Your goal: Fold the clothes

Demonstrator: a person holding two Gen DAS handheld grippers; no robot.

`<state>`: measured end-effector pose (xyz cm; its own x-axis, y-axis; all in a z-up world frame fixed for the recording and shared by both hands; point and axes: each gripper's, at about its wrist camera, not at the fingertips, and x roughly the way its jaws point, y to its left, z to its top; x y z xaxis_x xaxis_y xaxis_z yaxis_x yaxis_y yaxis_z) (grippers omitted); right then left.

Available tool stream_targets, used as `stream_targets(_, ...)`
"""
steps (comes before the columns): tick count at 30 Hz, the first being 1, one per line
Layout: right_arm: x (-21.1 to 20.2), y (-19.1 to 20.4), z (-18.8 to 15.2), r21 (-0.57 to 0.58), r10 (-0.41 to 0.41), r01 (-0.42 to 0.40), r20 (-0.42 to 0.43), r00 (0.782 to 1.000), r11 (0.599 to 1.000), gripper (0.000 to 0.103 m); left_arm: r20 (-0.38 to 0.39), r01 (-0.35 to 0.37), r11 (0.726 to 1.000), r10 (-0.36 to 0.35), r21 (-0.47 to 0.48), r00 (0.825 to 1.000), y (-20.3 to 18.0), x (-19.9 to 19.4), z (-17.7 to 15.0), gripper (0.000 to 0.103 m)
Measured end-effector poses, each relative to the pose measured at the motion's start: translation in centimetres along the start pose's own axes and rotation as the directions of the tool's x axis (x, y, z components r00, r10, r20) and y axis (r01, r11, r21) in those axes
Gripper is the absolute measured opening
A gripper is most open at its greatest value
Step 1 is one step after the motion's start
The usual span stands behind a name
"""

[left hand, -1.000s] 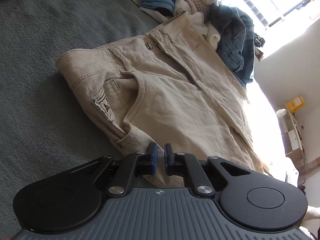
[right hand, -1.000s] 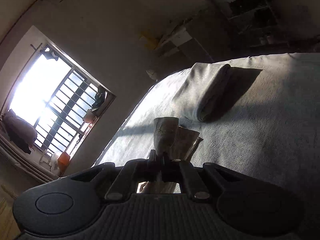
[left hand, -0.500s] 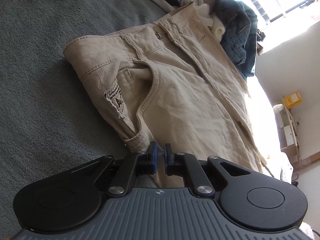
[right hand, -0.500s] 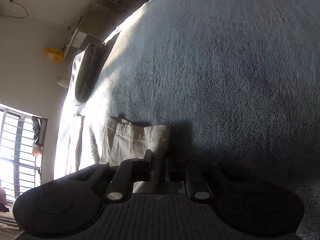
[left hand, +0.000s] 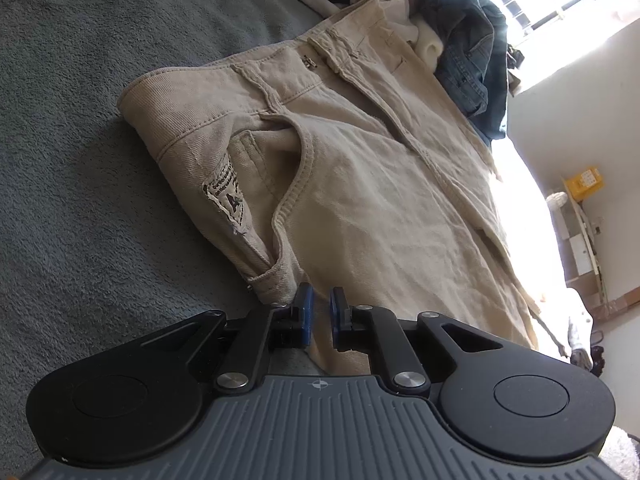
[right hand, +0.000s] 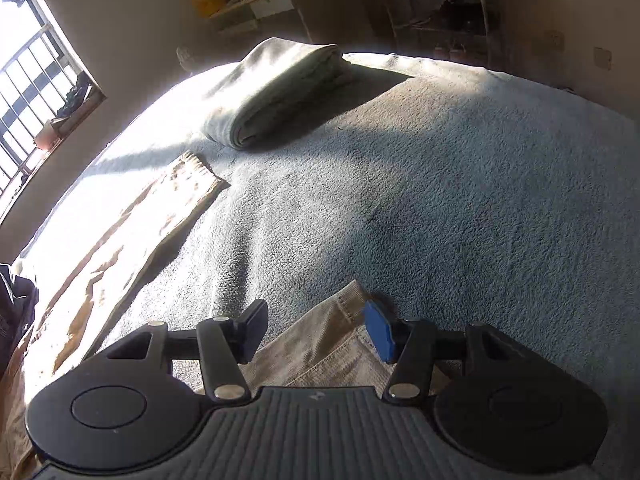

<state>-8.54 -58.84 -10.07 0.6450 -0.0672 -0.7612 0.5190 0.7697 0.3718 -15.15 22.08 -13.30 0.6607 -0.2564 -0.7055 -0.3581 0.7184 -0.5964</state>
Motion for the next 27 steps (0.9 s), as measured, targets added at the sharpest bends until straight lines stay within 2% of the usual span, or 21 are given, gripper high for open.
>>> stream_targets(6,2.6,-1.9,1.3,0.074,0.025,-0.021,-0.050,0.998,0.997,0.064,-0.010,-0.009,1.000,0.009,0.007,1.000,-0.1,0.1,0.1,0.008)
stream_targets(10,4.3,-3.2,2.1,0.123,0.043,-0.033,-0.081,0.996,0.992,0.063,-0.008,-0.026,0.999,0.027,0.027,1.000,-0.5,0.2,0.0,0.008)
stream_targets(12,4.0,-4.1,2.6,0.157,0.041,-0.034,-0.039,0.998,0.987,0.063,-0.007,-0.038,0.998,0.038,0.048,0.999,-0.8,0.3,-0.1,0.008)
stream_targets(14,4.2,-4.6,2.8,0.157,0.057,-0.051,-0.031,0.998,0.986,0.064,-0.006,-0.048,0.997,0.049,0.064,0.999,-1.1,0.3,-0.2,0.009)
stream_targets(17,5.0,-4.0,2.4,0.091,0.092,-0.084,-0.088,0.992,0.992,0.065,-0.006,-0.054,0.997,0.055,0.060,0.998,-1.1,0.3,-0.1,0.009)
stream_targets(19,5.0,-3.3,2.1,0.038,0.106,-0.102,-0.116,0.988,0.994,0.059,-0.002,-0.058,0.997,0.059,0.050,0.998,-1.1,0.3,-0.2,0.009)
stream_targets(21,4.7,-2.9,1.9,0.014,0.110,-0.109,-0.145,0.983,0.994,0.027,0.008,-0.066,0.997,0.066,0.048,0.998,-1.2,0.3,-0.4,0.009)
stream_targets(22,4.5,-2.6,1.8,-0.011,0.104,-0.107,-0.149,0.983,0.994,0.020,0.013,-0.069,0.996,0.069,0.053,0.998,-1.3,0.3,-0.4,0.009)
stream_targets(24,4.1,-1.8,1.5,-0.060,0.091,-0.102,-0.156,0.983,0.993,0.015,0.025,-0.081,0.995,0.080,0.066,0.997,-1.5,0.3,-0.6,0.009)
stream_targets(27,2.4,0.2,2.5,-0.130,0.068,-0.071,-0.027,0.997,0.989,0.013,0.056,-0.114,0.989,0.110,0.093,0.992,-1.9,0.2,-0.9,0.007)
